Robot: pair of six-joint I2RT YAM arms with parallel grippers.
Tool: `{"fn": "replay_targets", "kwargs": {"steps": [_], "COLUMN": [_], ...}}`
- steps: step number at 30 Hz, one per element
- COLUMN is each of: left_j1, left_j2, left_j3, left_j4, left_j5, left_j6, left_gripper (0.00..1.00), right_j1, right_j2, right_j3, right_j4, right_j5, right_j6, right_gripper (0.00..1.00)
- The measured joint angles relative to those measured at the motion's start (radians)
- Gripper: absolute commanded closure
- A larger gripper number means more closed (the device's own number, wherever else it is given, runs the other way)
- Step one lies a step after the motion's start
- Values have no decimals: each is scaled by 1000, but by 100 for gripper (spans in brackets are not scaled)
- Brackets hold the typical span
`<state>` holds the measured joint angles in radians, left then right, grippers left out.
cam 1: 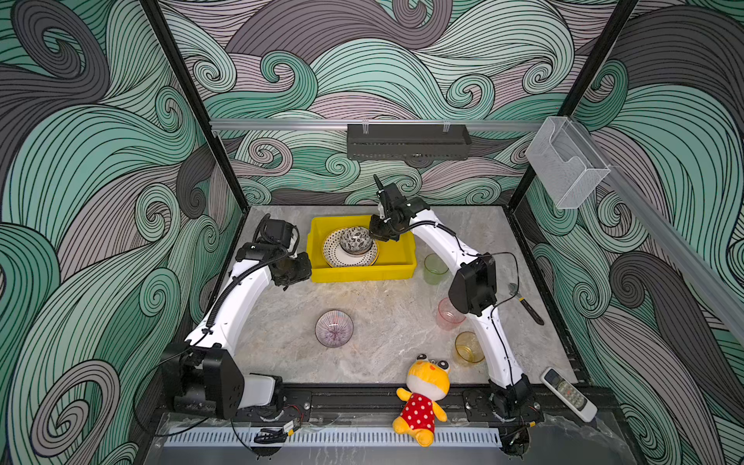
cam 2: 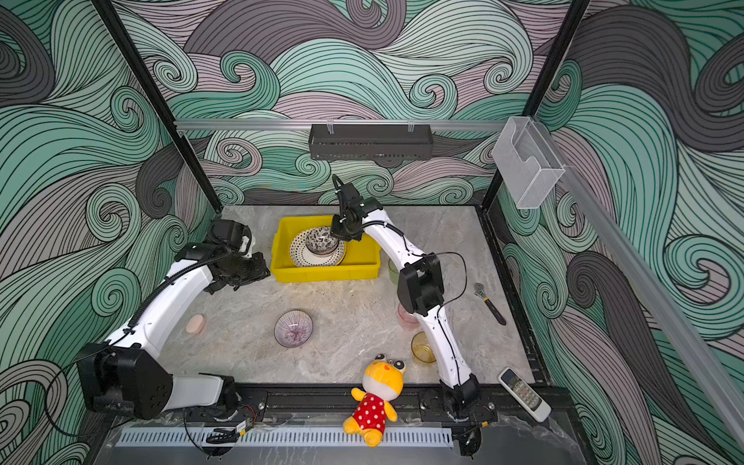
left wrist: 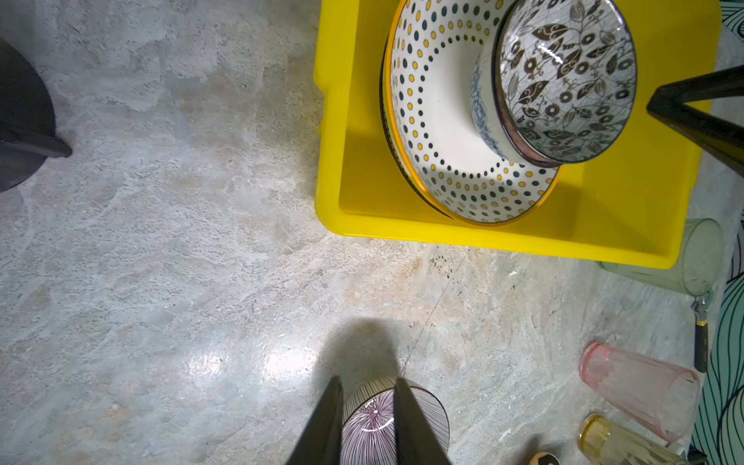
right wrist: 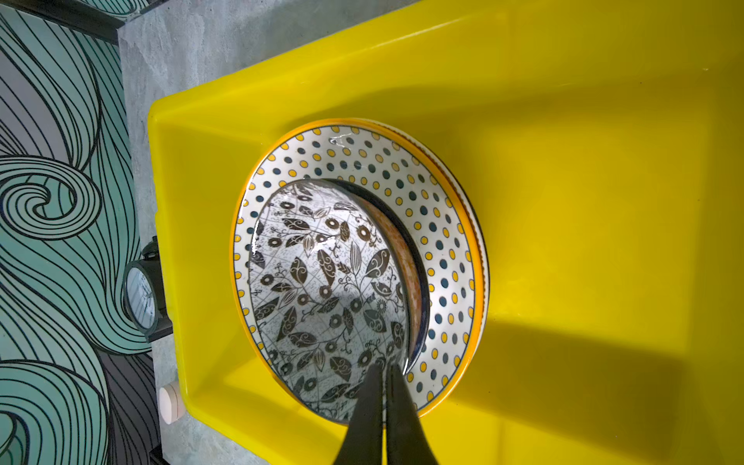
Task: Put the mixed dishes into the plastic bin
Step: 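Open the right gripper on the leaf-patterned bowl while the left reaches the pink bowl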
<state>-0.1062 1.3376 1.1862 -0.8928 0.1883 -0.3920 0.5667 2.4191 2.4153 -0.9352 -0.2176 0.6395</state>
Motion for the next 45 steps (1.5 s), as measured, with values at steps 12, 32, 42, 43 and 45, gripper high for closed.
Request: {"fn": "replay_targets", "kwargs": {"steps": [12,32,42,43,45], "left_j1": [0,-34,-124,-131,-146], "left_j2": [-24,-74,-72,-71,-71], "left_j3": [-44,-174,-214,-219,-234], "left_j4": [-16,-100,-123,-124,-126], "left_j5": [83,104,65,61,55], "left_j6": [8,-21,-51,-54,-63], "left_gripper": [70,63,62,61,61], "right_j1": [2,52,61,61,61], "right_j2": [5,-123,-294,-307,-336], "right_j3": [-33,-106,-324,-349,-404], "right_j4": [2,13,109,119,142], "right_j5": [-1,1,0,0,0], "right_j6": [0,-71,-86,-86,-86], "right_gripper": [92,54,52,52,51]}}
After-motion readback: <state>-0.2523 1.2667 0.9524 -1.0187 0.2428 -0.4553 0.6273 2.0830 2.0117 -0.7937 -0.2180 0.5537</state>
